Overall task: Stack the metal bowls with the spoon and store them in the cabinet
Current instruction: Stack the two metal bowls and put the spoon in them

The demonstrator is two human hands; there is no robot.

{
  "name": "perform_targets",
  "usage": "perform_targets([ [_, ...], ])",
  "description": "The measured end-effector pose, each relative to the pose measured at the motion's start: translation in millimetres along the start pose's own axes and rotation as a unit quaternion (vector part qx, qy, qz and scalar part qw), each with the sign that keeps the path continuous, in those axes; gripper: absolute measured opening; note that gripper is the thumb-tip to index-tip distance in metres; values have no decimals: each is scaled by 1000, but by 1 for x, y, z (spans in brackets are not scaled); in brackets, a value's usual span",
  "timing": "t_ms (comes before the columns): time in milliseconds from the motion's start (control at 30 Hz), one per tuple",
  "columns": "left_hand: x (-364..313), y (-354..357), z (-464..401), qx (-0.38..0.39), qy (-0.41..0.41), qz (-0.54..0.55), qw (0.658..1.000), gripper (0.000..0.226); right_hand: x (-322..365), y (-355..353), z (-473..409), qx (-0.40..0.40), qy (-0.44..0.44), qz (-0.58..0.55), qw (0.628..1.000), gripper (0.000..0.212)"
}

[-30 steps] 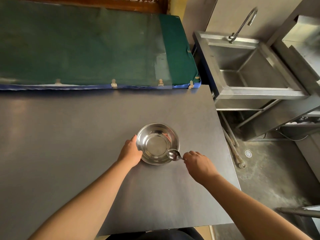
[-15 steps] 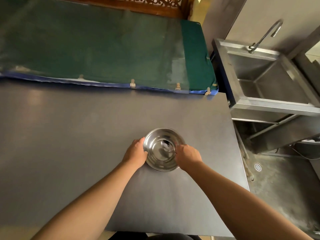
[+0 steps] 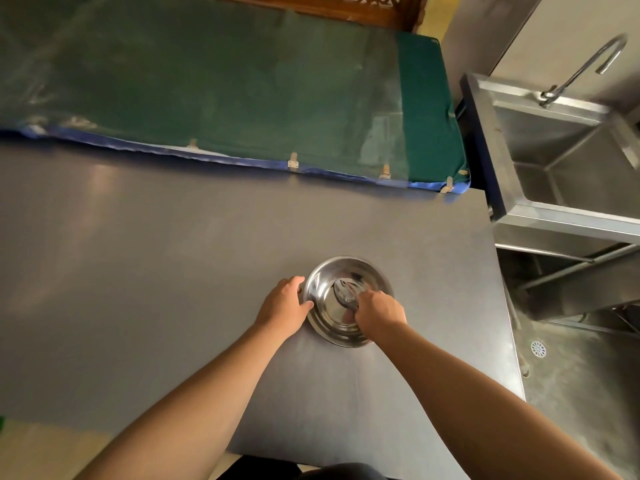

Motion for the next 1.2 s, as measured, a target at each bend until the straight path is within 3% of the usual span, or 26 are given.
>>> perform_targets([
  [533,-18,-12,-21,21,-6,30,999,60,-42,-35,11,-68,23,-121,990,27],
  [667,-20,-10,-26,30,-24,39,998,60,-59,-31,12,-60,68,-193,977,45],
  [800,-18,-9,-26,36,-34,30,998,56,-69,-24,11,-47,138,-289,946,48],
  [900,-13,-6,-28,35,-44,37,998,53,-69,-19,9,-29,197,-395,897,43],
  [1033,-12,-6,-31,45,-57,89,993,39,-68,-17,7,-19,213,-471,856,39],
  [1200,-12,-12,-31,72,-72,155,983,43,-68,-19,12,-21,227,-538,812,36],
])
Point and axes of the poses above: each hand's wrist, its own z-axis away from the middle knuckle, its own y-axis out of the palm, x = y × z, the point moved 2 cm from there along -z, towards the middle knuckle, and after that the axes turned 8 degrees about -z, right-handed, at the moved point
